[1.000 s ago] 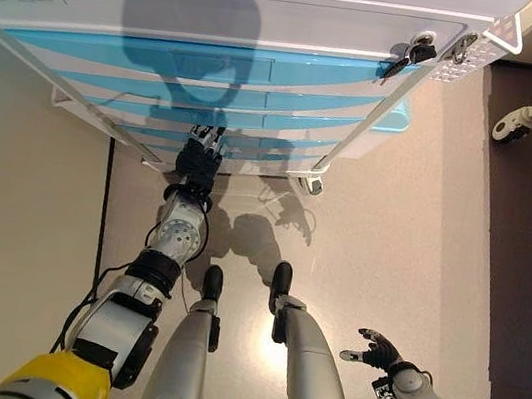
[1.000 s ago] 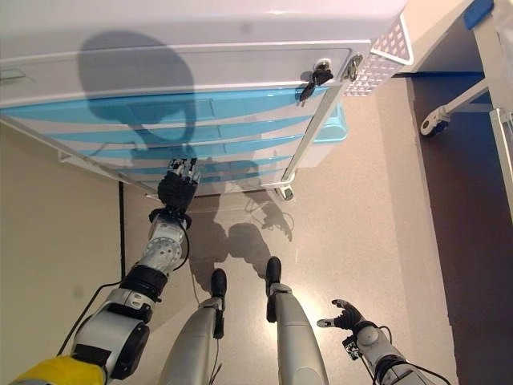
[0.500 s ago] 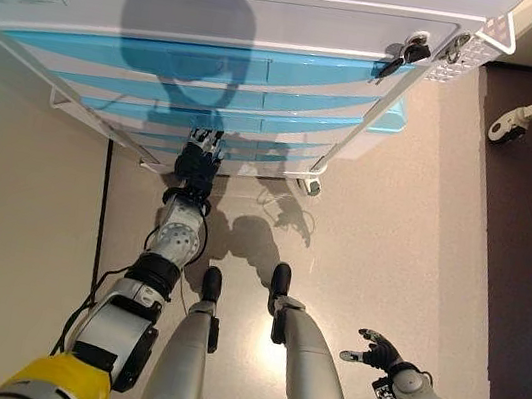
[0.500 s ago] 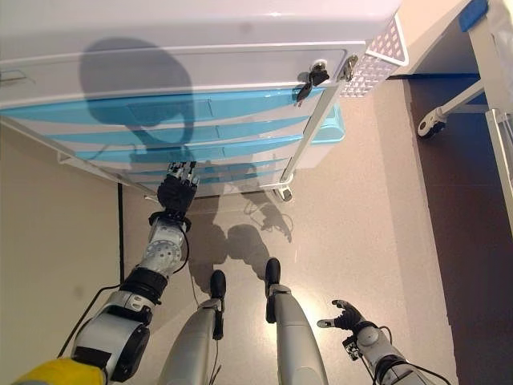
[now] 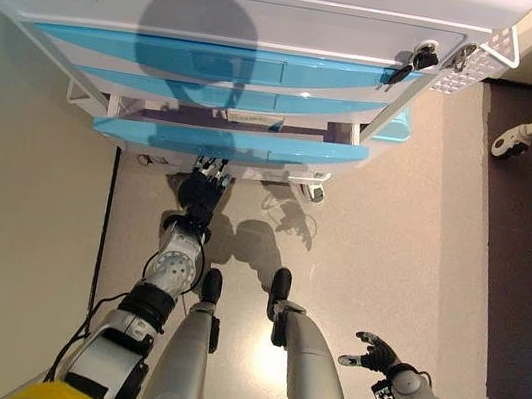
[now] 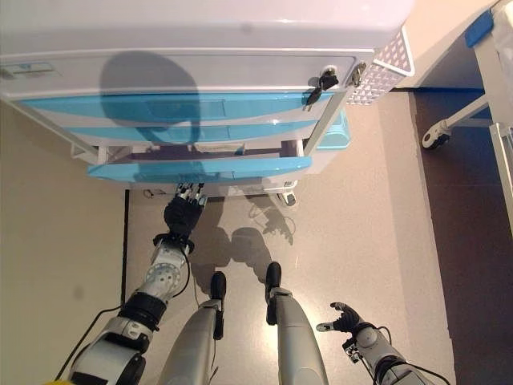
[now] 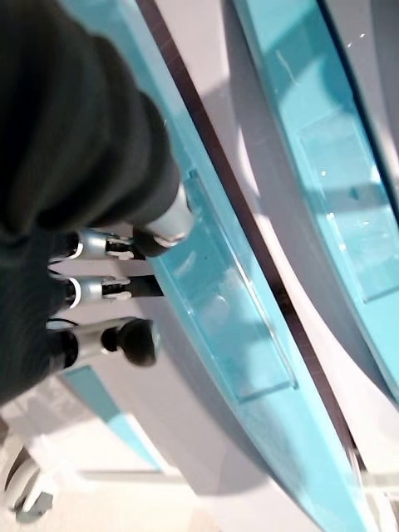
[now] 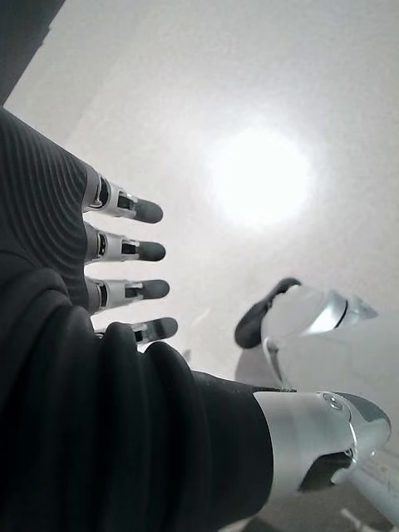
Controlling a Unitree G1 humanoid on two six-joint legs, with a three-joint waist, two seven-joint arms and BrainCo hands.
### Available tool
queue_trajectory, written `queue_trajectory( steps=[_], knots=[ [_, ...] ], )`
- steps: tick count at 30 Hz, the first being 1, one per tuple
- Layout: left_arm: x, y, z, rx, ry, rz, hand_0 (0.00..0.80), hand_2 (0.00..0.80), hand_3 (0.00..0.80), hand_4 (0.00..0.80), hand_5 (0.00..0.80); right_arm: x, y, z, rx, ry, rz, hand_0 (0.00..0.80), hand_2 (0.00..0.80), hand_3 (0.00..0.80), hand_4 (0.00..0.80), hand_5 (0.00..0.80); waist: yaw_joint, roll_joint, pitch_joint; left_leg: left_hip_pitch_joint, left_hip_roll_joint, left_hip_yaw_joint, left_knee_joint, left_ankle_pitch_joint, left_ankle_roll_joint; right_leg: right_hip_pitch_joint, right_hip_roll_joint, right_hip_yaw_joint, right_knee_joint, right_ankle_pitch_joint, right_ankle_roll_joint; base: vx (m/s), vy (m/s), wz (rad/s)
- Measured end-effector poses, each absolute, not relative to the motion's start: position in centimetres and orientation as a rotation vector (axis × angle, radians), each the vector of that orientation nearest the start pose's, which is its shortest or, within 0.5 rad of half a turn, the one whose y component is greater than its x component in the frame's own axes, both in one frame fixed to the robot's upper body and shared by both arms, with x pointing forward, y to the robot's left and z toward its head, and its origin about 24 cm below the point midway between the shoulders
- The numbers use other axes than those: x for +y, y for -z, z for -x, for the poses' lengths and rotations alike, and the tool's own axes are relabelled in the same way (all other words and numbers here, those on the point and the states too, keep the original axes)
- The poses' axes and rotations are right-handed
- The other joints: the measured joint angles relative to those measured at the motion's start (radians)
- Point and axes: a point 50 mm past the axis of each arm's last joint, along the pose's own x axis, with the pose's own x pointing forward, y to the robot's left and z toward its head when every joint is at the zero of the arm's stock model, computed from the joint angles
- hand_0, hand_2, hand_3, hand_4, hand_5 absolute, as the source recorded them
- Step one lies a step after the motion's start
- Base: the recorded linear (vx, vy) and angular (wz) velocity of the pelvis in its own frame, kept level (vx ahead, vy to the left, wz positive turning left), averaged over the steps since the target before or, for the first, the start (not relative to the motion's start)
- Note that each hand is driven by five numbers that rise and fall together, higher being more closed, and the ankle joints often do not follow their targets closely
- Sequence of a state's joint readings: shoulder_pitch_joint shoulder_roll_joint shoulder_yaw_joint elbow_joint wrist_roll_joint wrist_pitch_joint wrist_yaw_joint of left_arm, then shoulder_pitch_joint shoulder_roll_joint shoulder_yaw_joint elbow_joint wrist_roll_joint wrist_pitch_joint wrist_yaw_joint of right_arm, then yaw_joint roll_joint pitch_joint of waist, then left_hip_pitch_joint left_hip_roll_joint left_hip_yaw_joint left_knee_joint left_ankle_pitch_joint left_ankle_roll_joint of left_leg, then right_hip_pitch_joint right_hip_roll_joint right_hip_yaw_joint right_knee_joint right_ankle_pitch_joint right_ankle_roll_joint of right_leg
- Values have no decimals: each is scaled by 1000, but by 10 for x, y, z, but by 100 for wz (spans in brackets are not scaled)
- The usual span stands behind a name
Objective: Open the drawer and pick up the medicine
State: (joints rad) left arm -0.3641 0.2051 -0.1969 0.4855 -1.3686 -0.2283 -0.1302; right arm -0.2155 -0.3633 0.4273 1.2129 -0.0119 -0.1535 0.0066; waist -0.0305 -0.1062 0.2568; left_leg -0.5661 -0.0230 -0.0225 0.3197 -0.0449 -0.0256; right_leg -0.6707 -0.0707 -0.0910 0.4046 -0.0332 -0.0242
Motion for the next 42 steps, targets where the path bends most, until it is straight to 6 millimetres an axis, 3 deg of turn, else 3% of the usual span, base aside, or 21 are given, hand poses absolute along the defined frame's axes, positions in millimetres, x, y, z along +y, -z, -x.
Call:
queue_trajectory(
  steps=[8, 18, 25, 31, 42],
  knots=[
    [160, -34, -303, -19, 74, 1074, 800, 800, 800, 800, 800, -242, 122, -185, 891, -223, 630, 0, 0, 0, 0, 0, 30, 0, 51, 15, -4, -39, 43, -18, -16, 14, -7, -32, 81, -53, -19, -33, -38, 12],
    [167, 5, -261, 75, 61, 1078, 800, 800, 800, 800, 800, -251, 120, -185, 897, -206, 648, 0, 0, 0, 0, 0, 110, 24, 81, 53, -6, -120, 86, -39, -44, 56, -21, -99, 178, -139, -61, -29, -32, 20],
    [171, 26, -236, 152, 31, 1079, 800, 800, 800, 800, 800, -263, 116, -184, 895, -185, 676, 0, 0, 0, 0, 0, 155, 57, 93, 66, -7, -145, 108, -44, -48, 75, -26, -125, 211, -162, -84, -15, 9, 10],
    [191, 31, -223, 132, -60, 1092, 800, 800, 800, 800, 800, -268, 116, -180, 903, -149, 670, 0, 0, 0, 0, 0, 165, 77, 90, 60, -10, -151, 112, -44, -48, 75, -35, -140, 212, -164, -87, -16, 11, 3],
    [182, 52, -209, 223, -107, 1141, 800, 800, 800, 800, 800, -280, 112, -179, 906, -108, 691, 0, 0, 0, 0, 0, 184, 115, 56, 48, -28, -148, 118, -49, -55, 71, -58, -144, 220, -173, -59, 4, 30, 4]
  ],
)
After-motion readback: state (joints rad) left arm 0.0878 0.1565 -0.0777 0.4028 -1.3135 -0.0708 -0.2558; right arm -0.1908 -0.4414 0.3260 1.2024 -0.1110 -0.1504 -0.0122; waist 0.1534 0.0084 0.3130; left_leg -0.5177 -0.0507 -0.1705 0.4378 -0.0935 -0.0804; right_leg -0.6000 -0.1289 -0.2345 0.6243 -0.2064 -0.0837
